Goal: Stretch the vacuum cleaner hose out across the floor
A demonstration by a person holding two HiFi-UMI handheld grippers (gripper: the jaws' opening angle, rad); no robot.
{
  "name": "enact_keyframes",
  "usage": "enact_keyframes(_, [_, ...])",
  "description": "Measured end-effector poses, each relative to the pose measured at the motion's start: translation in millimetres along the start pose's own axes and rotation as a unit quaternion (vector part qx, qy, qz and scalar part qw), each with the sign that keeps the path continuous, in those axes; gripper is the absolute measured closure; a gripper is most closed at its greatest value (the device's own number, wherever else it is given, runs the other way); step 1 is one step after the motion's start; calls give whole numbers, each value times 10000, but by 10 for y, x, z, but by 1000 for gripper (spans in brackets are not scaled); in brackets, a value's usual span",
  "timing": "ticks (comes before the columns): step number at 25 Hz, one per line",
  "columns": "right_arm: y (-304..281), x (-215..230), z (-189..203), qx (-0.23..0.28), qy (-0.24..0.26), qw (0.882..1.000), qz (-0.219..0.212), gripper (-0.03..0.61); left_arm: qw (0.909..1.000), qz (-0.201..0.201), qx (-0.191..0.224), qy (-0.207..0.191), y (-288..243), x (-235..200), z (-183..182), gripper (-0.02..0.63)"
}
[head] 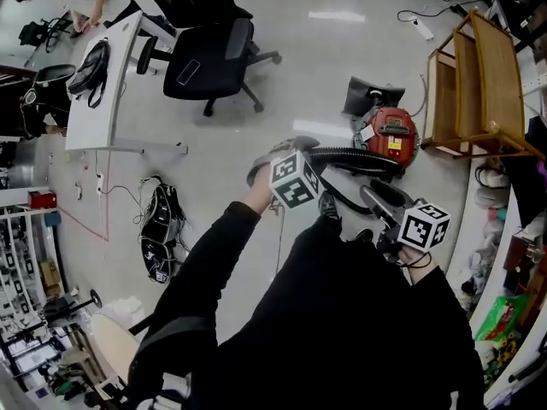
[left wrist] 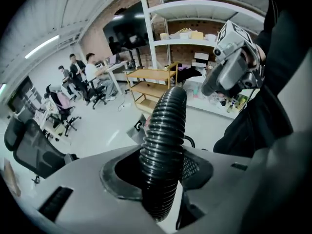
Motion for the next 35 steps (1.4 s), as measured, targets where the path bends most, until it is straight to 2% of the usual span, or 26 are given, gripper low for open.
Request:
enact_keyframes(2, [-7, -18, 17, 323, -504, 9978, -285, 393, 9993, 48, -230, 298, 157, 97, -27, 434])
enact_keyframes(4, [34, -36, -26, 709, -796, 9928, -543, 393, 9966, 127, -430, 685, 275, 140, -88, 434])
enact_keyframes(10, [145, -197, 46, 1148, -780, 9838, -1131, 393, 9806, 471, -944, 1652, 674, 235, -122, 440])
enact_keyframes(12, [187, -165, -17, 1286, -883, 9803, -1212, 393, 9731, 846, -924, 1934, 786, 387, -179, 440])
enact_keyframes(14, [142, -158, -90, 1403, -1206, 9722, -1437, 389, 9595, 1446, -871, 2256, 926, 581, -237, 440])
enact_keyframes(16, [63, -231, -121, 1484, -1633, 9593, -1760, 331, 9444, 1991, -847, 2475, 1063, 755, -270, 440])
enact_keyframes(17, [33, -281, -116, 1490, -1756, 9550, -1869, 308, 9386, 2167, -821, 2555, 1120, 824, -278, 440])
enact_keyframes(19, [-9, -387, -95, 1468, -1758, 9527, -2000, 299, 9306, 2324, -692, 2743, 1230, 918, -270, 440])
enact_keyframes(23, [-90, -565, 53, 1333, -1745, 9562, -1938, 301, 9170, 2428, -276, 3151, 1465, 1099, -132, 440])
enact_keyframes(27, [-241, -761, 362, 951, -1596, 9634, -1933, 305, 9018, 2459, 195, 3547, 1626, 1346, 175, 439])
enact_keyframes(28, [-291, -832, 462, 893, -1577, 9641, -1943, 305, 9008, 2419, 286, 3594, 1676, 1422, 292, 439])
enact_keyframes(32, [-524, -1222, 907, 790, -1712, 9619, -1978, 305, 9064, 2180, 579, 3573, 1932, 1749, 839, 439])
enact_keyframes(35, [-714, -1471, 1317, 605, -1631, 9687, -1771, 305, 9046, 2184, 806, 3570, 2158, 1944, 1226, 437])
Point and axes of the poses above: the fingertips, and each gripper's own axes: y backward along the fingers, x to its right, z out of its underside, the point moved 4 cm from there along y, backward along the fingers, and after that the axes turned 10 degrees about -z, right-handed, at the moved point
